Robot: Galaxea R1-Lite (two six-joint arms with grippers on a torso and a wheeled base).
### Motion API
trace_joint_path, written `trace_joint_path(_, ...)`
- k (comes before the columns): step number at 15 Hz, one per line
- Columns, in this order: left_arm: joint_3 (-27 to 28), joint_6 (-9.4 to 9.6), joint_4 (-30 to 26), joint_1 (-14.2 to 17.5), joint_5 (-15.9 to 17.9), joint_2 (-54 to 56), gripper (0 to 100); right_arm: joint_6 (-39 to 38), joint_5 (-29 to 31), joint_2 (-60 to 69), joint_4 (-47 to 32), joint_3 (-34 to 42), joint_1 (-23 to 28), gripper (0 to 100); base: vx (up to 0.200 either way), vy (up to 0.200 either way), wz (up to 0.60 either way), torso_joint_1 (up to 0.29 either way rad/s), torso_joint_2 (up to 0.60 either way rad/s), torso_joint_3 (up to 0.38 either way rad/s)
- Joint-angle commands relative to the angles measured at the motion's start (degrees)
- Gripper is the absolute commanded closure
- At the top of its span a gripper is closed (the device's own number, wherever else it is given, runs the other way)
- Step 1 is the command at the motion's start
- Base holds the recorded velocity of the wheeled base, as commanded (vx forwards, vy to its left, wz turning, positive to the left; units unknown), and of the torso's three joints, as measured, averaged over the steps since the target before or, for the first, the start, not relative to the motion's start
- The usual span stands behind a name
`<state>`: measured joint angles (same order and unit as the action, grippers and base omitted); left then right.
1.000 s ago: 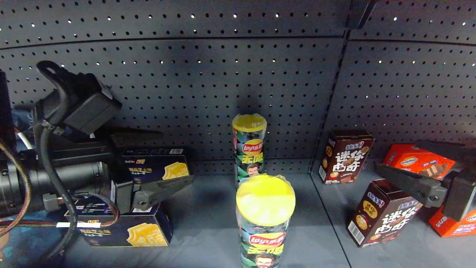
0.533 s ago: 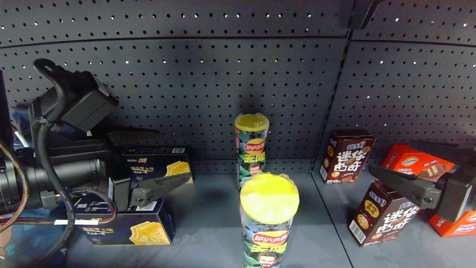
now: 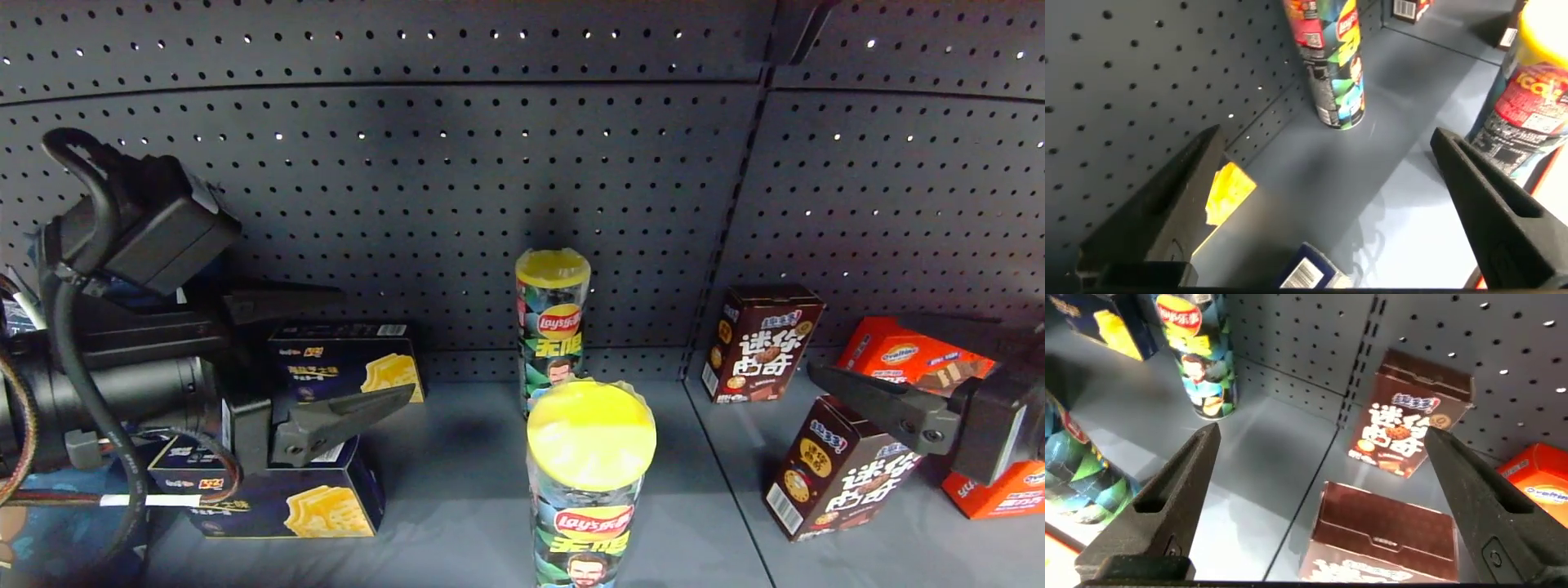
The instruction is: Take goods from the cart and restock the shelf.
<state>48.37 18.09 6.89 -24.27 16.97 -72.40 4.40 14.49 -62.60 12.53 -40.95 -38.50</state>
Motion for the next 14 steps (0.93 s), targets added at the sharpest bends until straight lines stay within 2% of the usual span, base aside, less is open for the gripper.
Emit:
trace_joint_path(1, 0.0, 0.01, 0.0, 0.1, 0.0, 0.3, 0, 0.1, 0.0, -0.5, 0.0, -0.2, 0.0, 0, 0.000, 0.000, 0.00, 0.000, 0.00, 0.000)
trace_joint_path(10, 0.1, 0.01, 0.1, 0.2, 0.3, 0.4, 0, 0.1, 0.5, -0.3, 1.8, 0.4, 0.9, 0, 0.000, 0.000, 0.00, 0.000, 0.00, 0.000)
trace_joint_path(11, 0.1, -0.07, 0.1, 0.2, 0.3, 0.4, 0, 0.1, 0.4, -0.3, 1.9, 1.0, 1.1, 0, 0.000, 0.000, 0.60, 0.002, 0.00, 0.002)
trace_joint_path(14, 0.1, -0.16, 0.1, 0.2, 0.3, 0.4, 0, 0.3, 0.4, 0.6, 1.9, 2.9, 2.2, 0, 0.000, 0.000, 0.00, 0.000, 0.00, 0.000)
